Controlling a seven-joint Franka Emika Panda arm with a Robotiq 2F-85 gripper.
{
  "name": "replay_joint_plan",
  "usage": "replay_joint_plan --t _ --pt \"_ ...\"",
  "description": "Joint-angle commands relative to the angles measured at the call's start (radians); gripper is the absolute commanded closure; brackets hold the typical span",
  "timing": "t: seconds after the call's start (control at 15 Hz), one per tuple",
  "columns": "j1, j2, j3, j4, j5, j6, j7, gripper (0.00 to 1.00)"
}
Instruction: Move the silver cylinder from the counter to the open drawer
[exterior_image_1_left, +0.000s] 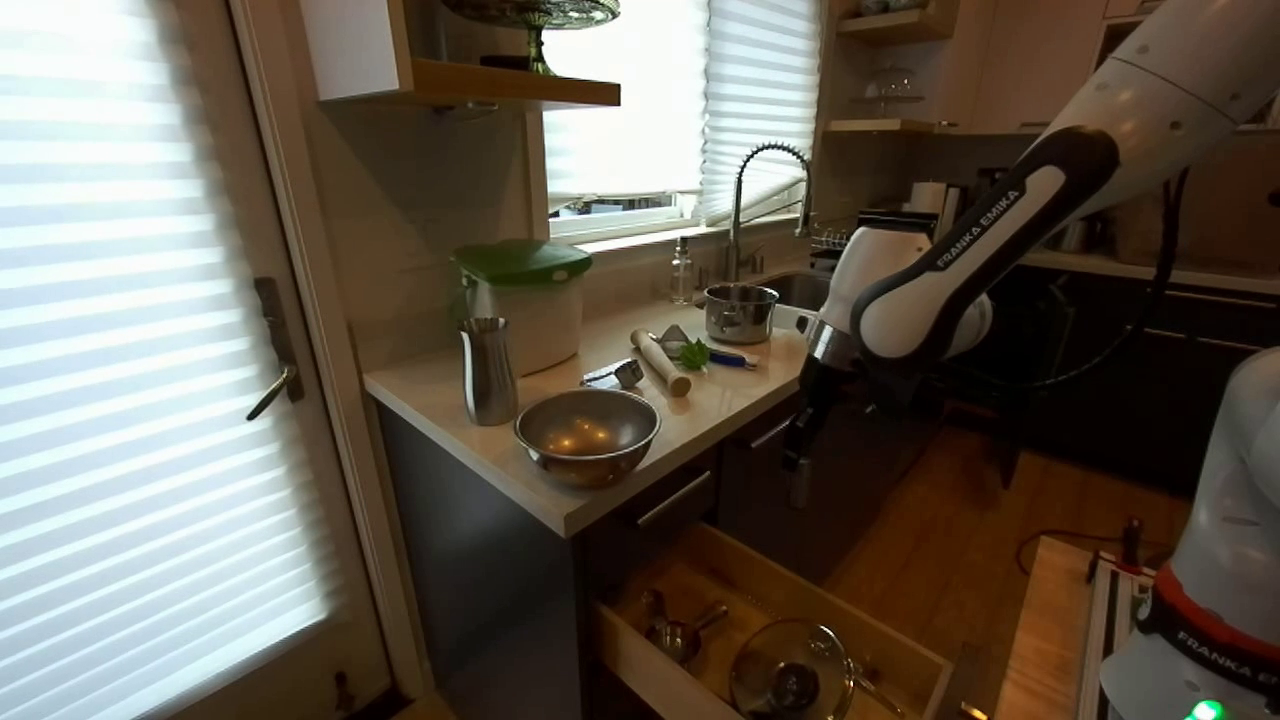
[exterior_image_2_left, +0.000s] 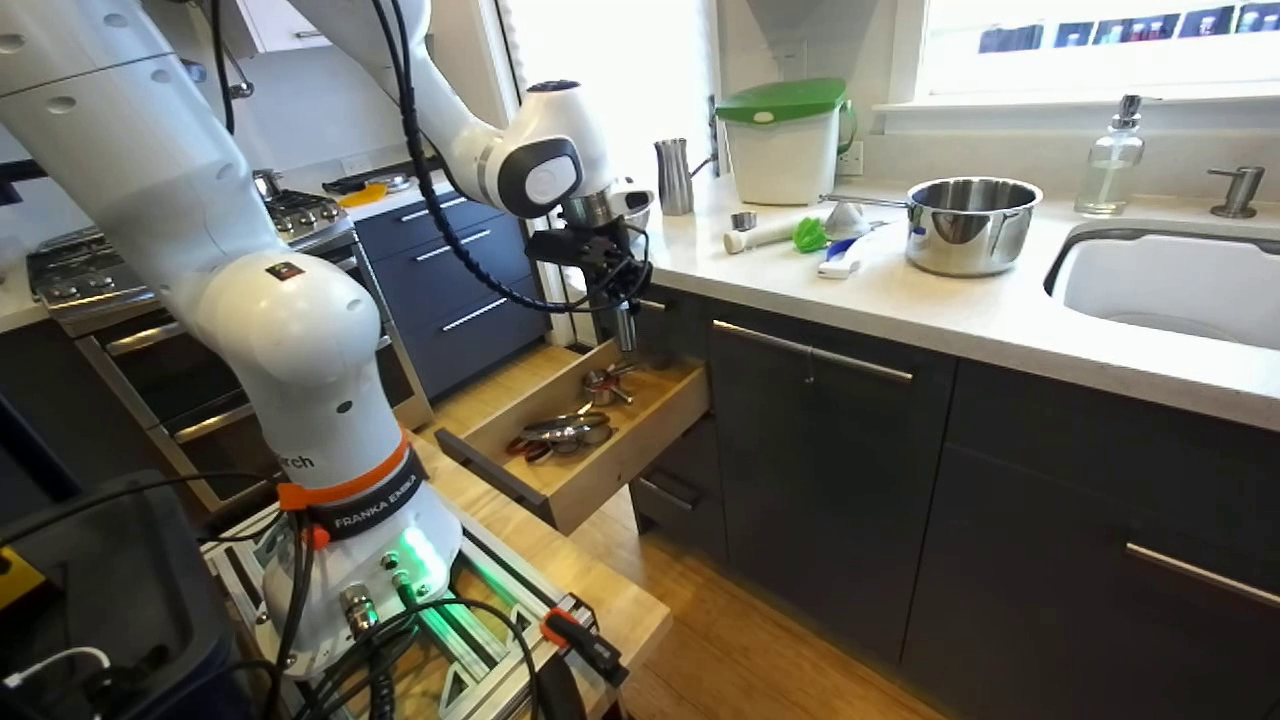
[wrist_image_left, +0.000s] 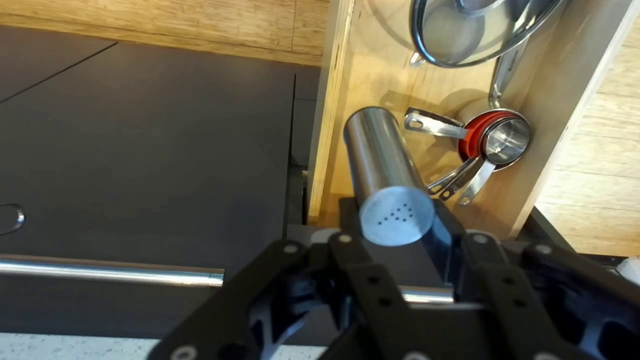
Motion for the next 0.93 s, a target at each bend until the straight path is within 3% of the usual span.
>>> replay_joint_plan --t 0.0,0.33,0.67,0.87 --pt "0.004 0.079 -0.011 0.018 -0.015 0.104 -0.016 0.88" --pt "0.020 0.201 0.004 0.032 0.039 0.187 -0.055 0.88" --pt "0.044 0.360 0.081 0.070 0.096 0.319 -0.058 0.88" --pt "0.048 0.431 0.104 0.100 0.075 0.311 -0.033 0.88"
